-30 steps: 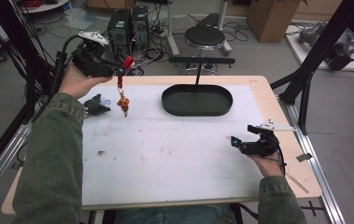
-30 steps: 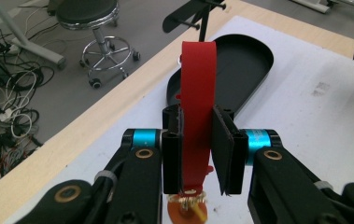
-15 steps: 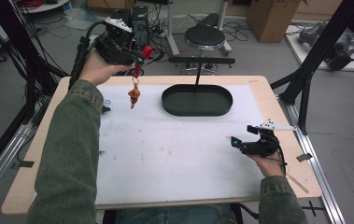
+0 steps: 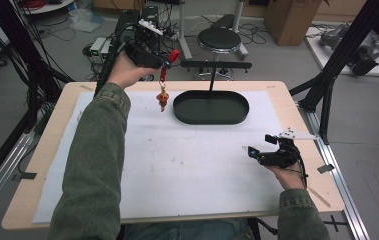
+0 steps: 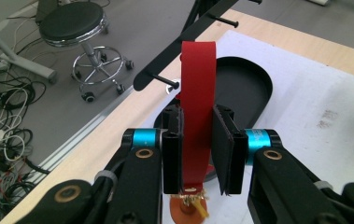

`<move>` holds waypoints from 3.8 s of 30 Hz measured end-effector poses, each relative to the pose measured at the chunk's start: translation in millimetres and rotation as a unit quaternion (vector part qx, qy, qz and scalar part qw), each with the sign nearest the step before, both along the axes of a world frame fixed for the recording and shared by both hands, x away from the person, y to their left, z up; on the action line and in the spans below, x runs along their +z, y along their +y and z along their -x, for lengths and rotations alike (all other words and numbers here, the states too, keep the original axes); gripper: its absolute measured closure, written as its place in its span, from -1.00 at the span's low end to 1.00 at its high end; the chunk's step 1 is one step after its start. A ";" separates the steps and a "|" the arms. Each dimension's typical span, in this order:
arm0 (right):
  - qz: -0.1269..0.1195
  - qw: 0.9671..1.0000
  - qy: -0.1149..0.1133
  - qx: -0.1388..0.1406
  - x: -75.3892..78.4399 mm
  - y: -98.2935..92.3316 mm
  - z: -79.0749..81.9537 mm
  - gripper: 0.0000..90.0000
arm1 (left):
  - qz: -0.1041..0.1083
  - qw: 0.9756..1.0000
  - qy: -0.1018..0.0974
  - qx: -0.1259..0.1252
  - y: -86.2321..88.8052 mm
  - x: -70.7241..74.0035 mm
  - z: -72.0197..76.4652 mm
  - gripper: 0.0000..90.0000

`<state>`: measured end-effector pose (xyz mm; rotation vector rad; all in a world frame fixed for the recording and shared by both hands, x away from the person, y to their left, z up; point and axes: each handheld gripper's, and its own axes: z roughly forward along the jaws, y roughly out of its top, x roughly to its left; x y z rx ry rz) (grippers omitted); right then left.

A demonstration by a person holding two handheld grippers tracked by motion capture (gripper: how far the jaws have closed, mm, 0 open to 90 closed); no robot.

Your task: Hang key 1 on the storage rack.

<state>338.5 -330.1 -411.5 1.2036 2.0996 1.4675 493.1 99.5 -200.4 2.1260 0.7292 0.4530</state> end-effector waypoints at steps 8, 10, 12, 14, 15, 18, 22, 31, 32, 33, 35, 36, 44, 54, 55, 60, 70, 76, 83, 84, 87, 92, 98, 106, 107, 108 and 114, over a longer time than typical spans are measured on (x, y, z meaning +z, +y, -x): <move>0.002 1.000 -0.001 -0.002 -0.5 -1.0 1.5 -0.99 | 0.019 1.000 -0.011 -0.003 -20.4 -4.0 -8.6 0.66; 0.003 1.000 -0.002 0.001 -0.3 -0.1 1.5 -0.99 | 0.017 1.000 -0.014 -0.005 -29.4 -6.0 -10.9 0.66; 0.005 1.000 0.000 0.000 -0.6 0.1 1.3 -0.99 | 0.019 1.000 -0.016 -0.008 -36.5 -7.5 -12.9 0.66; 0.007 1.000 -0.001 -0.001 -0.8 -0.7 0.7 -0.99 | 0.017 1.000 -0.012 -0.010 -45.0 -8.7 -15.8 0.66; 0.006 1.000 0.000 -0.002 -0.6 -0.9 0.9 -0.99 | 0.015 1.000 -0.013 -0.010 -49.2 -9.0 -17.3 0.66; 0.012 1.000 -0.002 -0.001 -0.8 -1.3 2.0 -0.99 | 0.020 1.000 -0.010 -0.016 -60.2 -8.4 -22.1 0.66; 0.015 1.000 -0.002 0.000 -0.8 -1.3 3.7 -0.99 | 0.020 1.000 -0.015 -0.016 -71.2 -7.5 -27.0 0.66; 0.010 1.000 -0.002 -0.001 0.1 -0.9 5.3 -0.99 | 0.033 0.999 -0.028 -0.032 -91.4 -6.5 -39.6 0.66; 0.012 1.000 -0.002 -0.001 0.0 -1.1 5.3 -0.99 | 0.033 0.998 -0.029 -0.032 -92.9 -6.9 -40.9 0.66; 0.013 1.000 -0.002 -0.001 0.0 -1.2 5.4 -0.99 | 0.032 0.999 -0.030 -0.028 -94.6 -7.6 -42.6 0.66; 0.018 1.000 -0.008 -0.001 -0.6 -1.2 5.5 -0.99 | 0.028 0.999 -0.033 -0.024 -97.1 -10.9 -46.1 0.66; 0.020 1.000 -0.009 -0.003 -0.5 -0.6 5.8 -0.99 | 0.028 0.999 -0.031 -0.022 -98.8 -14.3 -48.9 0.66; 0.049 0.999 -0.010 0.004 -2.8 4.8 6.8 -0.99 | 0.022 0.999 -0.021 -0.022 -113.2 -26.8 -57.0 0.66; 0.040 0.999 -0.011 -0.001 -2.4 2.7 6.9 -0.99 | 0.041 0.999 -0.032 -0.011 -121.2 -26.7 -64.3 0.66; 0.038 0.999 -0.010 -0.002 -2.2 2.9 7.0 -0.99 | 0.046 0.998 -0.033 -0.012 -120.3 -25.9 -64.8 0.66; 0.038 0.999 -0.011 -0.005 -2.2 1.8 6.4 -0.99 | 0.057 0.998 -0.039 -0.001 -120.3 -25.2 -69.4 0.66; 0.030 0.999 -0.010 -0.011 -2.2 -2.4 11.7 -0.99 | 0.075 0.996 -0.052 0.025 -126.8 -22.5 -79.3 0.66; 0.016 1.000 -0.008 -0.010 -2.4 -3.1 10.6 -0.99 | 0.106 0.992 -0.022 0.060 -119.3 -24.8 -84.4 0.11; 0.015 1.000 -0.006 -0.016 0.4 -3.6 9.9 -0.99 | 0.126 0.992 0.007 0.030 -92.5 -31.1 -80.9 -0.72; 0.013 1.000 -0.008 -0.018 0.9 -4.4 10.6 -0.99 | 0.119 0.993 0.003 0.026 -88.1 -32.7 -78.9 -0.72; 0.007 1.000 -0.008 -0.022 1.8 -7.0 11.9 -0.99 | 0.121 0.992 0.007 0.019 -72.3 -37.5 -71.8 -0.74; 0.000 1.000 -0.009 -0.027 1.6 -10.7 10.6 -0.99 | 0.117 0.993 0.011 0.017 -51.0 -40.5 -63.5 -0.83; -0.004 1.000 -0.006 -0.030 1.5 -11.2 9.8 -0.99 | 0.129 0.991 0.019 0.007 -36.0 -43.7 -51.9 -0.86; -0.002 1.000 -0.006 -0.028 0.7 -11.2 9.1 -0.99 | 0.126 0.992 0.022 0.006 -19.6 -48.1 -40.3 -0.94; -0.003 1.000 -0.005 -0.028 0.7 -11.1 9.1 -0.99 | 0.126 0.992 0.020 0.007 -17.2 -48.5 -38.4 -0.94; -0.003 1.000 -0.004 -0.028 0.7 -11.1 9.0 -0.99 | 0.125 0.992 0.018 0.010 -14.7 -49.3 -36.7 -0.94; -0.005 1.000 -0.007 -0.026 0.3 -9.9 7.4 -0.99 | 0.131 0.991 0.018 0.019 2.7 -57.2 -28.0 -0.94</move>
